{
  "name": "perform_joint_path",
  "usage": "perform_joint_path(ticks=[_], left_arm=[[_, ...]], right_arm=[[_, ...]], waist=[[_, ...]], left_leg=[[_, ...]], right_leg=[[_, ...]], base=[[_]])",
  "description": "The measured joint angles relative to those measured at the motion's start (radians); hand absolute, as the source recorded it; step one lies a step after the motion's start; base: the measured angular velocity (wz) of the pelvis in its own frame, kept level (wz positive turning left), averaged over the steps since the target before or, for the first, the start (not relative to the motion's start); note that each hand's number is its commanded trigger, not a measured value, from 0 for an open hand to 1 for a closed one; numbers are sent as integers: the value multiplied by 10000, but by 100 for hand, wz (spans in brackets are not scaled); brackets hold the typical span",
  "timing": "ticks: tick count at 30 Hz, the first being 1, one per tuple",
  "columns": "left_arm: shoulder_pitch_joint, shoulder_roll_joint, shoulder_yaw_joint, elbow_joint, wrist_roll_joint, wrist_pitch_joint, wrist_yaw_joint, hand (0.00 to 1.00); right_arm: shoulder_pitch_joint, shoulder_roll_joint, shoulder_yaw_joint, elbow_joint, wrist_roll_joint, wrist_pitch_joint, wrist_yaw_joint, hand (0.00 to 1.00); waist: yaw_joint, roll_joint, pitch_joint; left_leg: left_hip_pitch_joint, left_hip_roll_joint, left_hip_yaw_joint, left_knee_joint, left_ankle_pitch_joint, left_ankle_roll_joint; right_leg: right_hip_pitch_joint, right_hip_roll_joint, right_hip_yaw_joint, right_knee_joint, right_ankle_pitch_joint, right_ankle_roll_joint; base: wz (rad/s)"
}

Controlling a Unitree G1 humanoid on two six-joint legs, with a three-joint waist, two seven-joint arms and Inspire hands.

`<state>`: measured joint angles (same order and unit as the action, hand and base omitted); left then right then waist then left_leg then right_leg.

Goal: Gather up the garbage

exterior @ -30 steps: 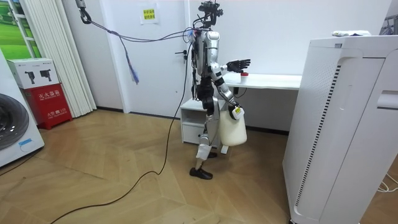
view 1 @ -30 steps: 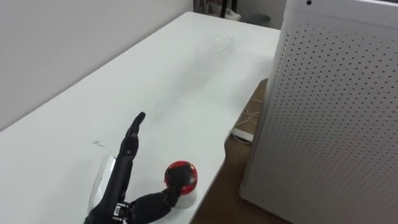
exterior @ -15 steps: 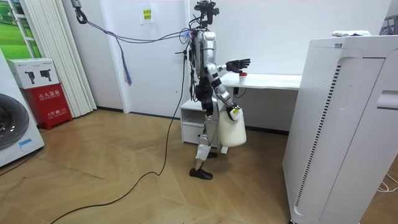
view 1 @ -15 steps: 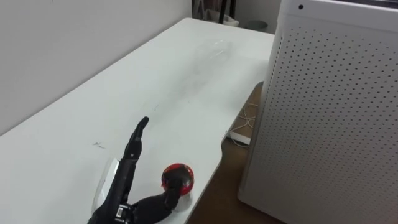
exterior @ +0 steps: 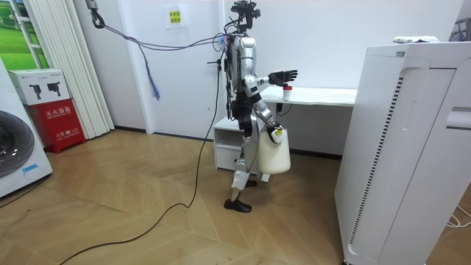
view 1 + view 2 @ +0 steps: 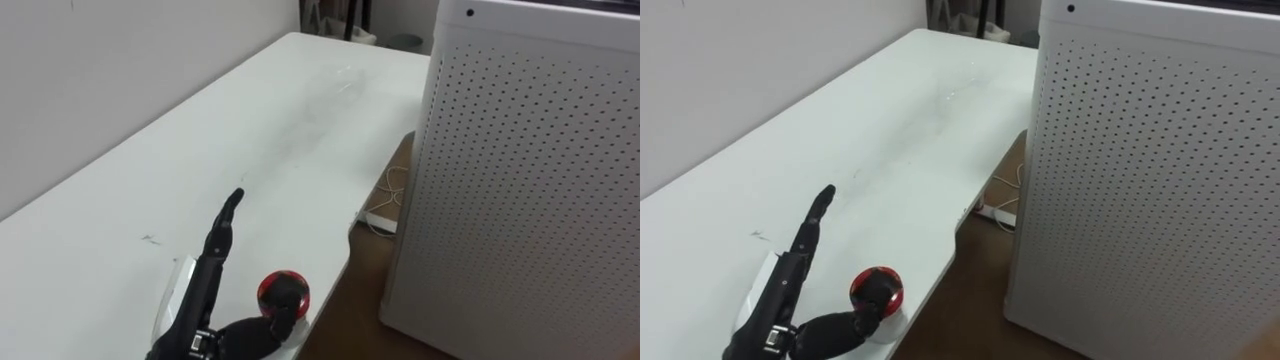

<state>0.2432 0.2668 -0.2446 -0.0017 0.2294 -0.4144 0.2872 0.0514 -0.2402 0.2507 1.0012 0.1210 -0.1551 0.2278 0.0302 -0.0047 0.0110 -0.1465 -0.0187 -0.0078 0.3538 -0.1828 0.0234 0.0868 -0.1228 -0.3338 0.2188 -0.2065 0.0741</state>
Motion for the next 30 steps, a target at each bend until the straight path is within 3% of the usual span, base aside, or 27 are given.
perform_joint_path(ticks=[30], left_arm=[[-249,183,72,-396,-5,-9,280,0]], right_arm=[[71,3,1,-339,3,0,176,100]], waist=[[6,-97,-37]], left_leg=[[143,55,199,-175,20,-34]], right_leg=[[-36,33,313,-8,3,-6]], base=[[-2]])
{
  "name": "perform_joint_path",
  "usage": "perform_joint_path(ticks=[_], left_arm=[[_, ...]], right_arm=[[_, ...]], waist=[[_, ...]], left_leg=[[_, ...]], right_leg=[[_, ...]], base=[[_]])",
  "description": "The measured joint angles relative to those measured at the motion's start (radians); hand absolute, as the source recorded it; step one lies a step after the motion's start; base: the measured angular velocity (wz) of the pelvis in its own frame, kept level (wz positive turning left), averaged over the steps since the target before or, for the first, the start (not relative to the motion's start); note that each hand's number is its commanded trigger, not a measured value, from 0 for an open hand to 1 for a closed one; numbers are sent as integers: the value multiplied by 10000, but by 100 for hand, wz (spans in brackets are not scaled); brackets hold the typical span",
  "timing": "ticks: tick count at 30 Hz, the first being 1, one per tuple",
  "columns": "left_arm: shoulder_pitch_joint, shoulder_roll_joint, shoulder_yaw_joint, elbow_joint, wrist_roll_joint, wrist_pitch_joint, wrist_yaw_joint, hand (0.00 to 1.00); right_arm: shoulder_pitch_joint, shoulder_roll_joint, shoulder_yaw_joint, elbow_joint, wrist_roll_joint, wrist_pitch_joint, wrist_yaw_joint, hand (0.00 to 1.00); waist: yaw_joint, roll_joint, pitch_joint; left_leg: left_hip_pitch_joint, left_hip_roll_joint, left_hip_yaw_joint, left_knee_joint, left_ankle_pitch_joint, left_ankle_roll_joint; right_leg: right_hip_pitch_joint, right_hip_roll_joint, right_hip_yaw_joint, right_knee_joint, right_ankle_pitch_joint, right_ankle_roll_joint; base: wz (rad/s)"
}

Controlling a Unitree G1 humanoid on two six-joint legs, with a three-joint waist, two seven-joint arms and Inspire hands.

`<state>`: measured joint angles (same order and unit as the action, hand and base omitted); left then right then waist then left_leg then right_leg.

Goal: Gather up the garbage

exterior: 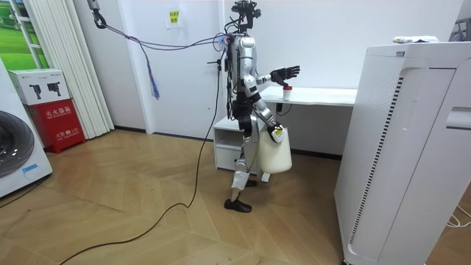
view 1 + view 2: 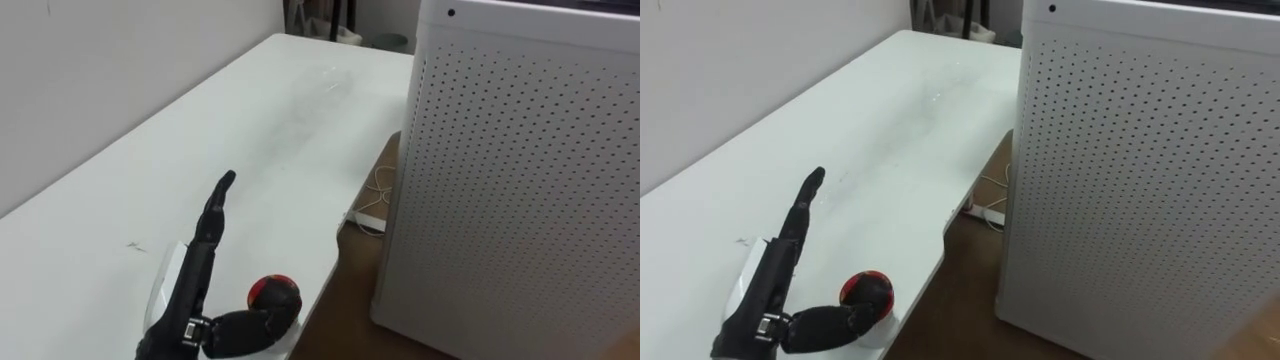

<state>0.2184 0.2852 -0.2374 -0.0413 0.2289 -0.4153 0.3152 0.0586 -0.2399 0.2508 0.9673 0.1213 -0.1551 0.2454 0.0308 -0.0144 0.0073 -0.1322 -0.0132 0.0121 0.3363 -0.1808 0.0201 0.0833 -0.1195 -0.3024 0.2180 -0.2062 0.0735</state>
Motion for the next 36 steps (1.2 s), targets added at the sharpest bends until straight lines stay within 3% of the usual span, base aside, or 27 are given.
perform_joint_path(ticks=[14,19,36], left_arm=[[-87,-19,-86,5,-35,0,-26,0],[-87,-25,-469,5,-32,0,-303,0],[-282,-30,-616,-134,-35,0,-924,0]], right_arm=[[0,3,3,16,-1,0,104,100],[0,7,3,144,-1,1,176,100],[1,23,54,154,-2,-5,190,100]], waist=[[-25,-89,12],[-35,-83,17],[-44,-53,22]], left_leg=[[2,4,18,12,-1,0],[1,4,18,7,-1,0],[156,6,166,-171,8,-13]], right_leg=[[11,-2,-5,-7,2,-2],[6,-1,-11,-22,6,-10],[31,-1,184,-184,33,-46]], base=[[0],[0],[-3]])
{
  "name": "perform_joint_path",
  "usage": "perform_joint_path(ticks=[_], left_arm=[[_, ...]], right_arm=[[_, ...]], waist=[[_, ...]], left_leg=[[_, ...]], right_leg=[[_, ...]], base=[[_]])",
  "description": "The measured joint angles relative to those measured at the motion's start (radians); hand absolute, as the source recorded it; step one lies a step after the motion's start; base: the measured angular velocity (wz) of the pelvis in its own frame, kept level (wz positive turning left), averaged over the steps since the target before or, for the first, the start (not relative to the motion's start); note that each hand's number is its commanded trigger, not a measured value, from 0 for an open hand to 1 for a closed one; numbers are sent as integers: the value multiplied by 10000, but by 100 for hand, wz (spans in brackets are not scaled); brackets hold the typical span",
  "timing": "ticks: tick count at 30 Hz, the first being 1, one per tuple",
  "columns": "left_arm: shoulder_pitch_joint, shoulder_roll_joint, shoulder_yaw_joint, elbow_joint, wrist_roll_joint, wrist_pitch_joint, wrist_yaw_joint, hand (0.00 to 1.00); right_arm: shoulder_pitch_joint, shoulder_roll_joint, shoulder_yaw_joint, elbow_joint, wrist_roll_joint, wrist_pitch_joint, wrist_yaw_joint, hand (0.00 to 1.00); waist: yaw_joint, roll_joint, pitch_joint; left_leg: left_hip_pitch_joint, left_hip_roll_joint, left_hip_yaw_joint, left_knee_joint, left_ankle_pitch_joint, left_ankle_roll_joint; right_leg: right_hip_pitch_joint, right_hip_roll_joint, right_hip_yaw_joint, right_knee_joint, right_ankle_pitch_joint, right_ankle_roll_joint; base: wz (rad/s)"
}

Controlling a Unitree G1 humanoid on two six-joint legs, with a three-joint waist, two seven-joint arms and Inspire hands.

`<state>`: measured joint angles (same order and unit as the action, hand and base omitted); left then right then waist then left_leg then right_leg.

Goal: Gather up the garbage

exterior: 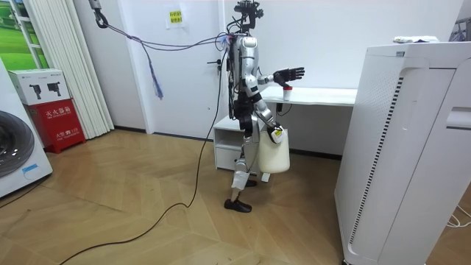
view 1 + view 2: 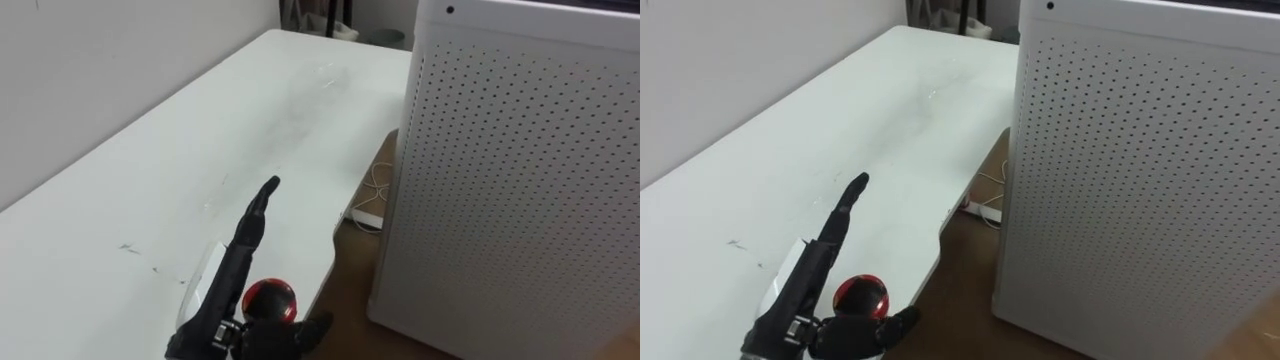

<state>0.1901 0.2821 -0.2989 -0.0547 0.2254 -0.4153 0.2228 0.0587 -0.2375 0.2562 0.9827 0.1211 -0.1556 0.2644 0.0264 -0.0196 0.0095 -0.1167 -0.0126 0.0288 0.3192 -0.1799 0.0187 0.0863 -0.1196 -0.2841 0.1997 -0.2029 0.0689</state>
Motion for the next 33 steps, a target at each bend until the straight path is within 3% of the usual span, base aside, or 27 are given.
perform_joint_path(ticks=[33], left_arm=[[6,5,-10,330,-194,6,-419,0]], right_arm=[[4,13,-12,3,0,7,1,100]], waist=[[30,-122,0]], left_leg=[[41,8,31,-98,13,-18]], right_leg=[[-33,4,56,28,0,-1]], base=[[0]])
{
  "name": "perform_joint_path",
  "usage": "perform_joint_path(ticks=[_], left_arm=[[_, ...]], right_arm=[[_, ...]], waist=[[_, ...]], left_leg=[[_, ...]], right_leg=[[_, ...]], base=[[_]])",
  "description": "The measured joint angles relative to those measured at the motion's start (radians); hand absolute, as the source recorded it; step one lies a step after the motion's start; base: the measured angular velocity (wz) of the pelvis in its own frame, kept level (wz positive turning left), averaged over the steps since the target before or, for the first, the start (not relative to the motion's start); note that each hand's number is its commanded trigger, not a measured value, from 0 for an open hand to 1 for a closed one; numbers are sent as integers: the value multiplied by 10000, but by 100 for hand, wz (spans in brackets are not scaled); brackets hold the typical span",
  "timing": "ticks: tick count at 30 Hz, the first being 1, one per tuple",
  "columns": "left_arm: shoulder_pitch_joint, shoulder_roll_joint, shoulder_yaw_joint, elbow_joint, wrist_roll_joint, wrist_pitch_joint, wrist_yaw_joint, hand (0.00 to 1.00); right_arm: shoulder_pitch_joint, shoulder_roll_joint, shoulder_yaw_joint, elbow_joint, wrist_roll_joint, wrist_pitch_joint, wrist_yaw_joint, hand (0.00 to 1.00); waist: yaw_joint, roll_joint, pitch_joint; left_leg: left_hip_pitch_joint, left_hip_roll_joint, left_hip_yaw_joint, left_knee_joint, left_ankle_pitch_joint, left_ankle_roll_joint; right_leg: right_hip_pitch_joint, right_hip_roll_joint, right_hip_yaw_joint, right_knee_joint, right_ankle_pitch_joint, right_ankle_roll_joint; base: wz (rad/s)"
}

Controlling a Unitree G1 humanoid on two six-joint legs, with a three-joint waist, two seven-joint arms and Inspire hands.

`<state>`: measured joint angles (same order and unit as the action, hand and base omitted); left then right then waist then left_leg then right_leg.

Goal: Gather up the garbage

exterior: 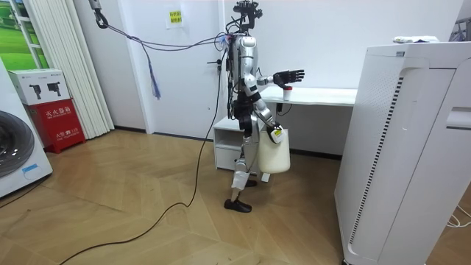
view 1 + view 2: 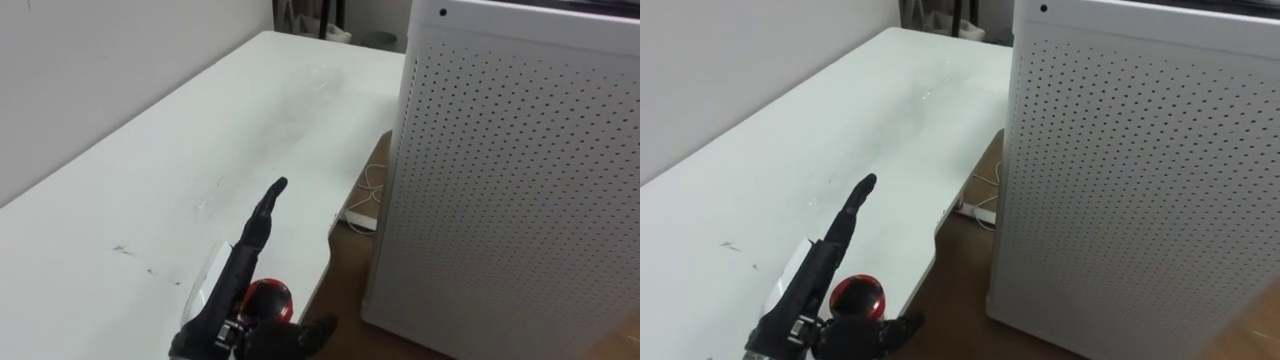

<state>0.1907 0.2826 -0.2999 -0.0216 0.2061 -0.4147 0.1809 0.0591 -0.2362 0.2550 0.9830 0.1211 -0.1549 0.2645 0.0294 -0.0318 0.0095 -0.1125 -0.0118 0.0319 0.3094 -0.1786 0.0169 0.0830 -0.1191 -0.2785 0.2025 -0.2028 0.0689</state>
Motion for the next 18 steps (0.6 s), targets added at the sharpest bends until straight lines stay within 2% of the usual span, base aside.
perform_joint_path(ticks=[7,18], left_arm=[[6,-5,2,109,0,7,0,0],[29,-3,1,363,-2,213,-190,0]], right_arm=[[12,0,-4,1,0,10,2,100],[38,1,-12,-3,-1,21,0,100]], waist=[[10,11,-7],[-1,51,-45]], left_leg=[[1,3,11,25,0,0],[4,4,17,-24,0,0]], right_leg=[[-5,-2,7,-2,0,0],[-10,-5,7,-1,0,0]], base=[[0],[0]])
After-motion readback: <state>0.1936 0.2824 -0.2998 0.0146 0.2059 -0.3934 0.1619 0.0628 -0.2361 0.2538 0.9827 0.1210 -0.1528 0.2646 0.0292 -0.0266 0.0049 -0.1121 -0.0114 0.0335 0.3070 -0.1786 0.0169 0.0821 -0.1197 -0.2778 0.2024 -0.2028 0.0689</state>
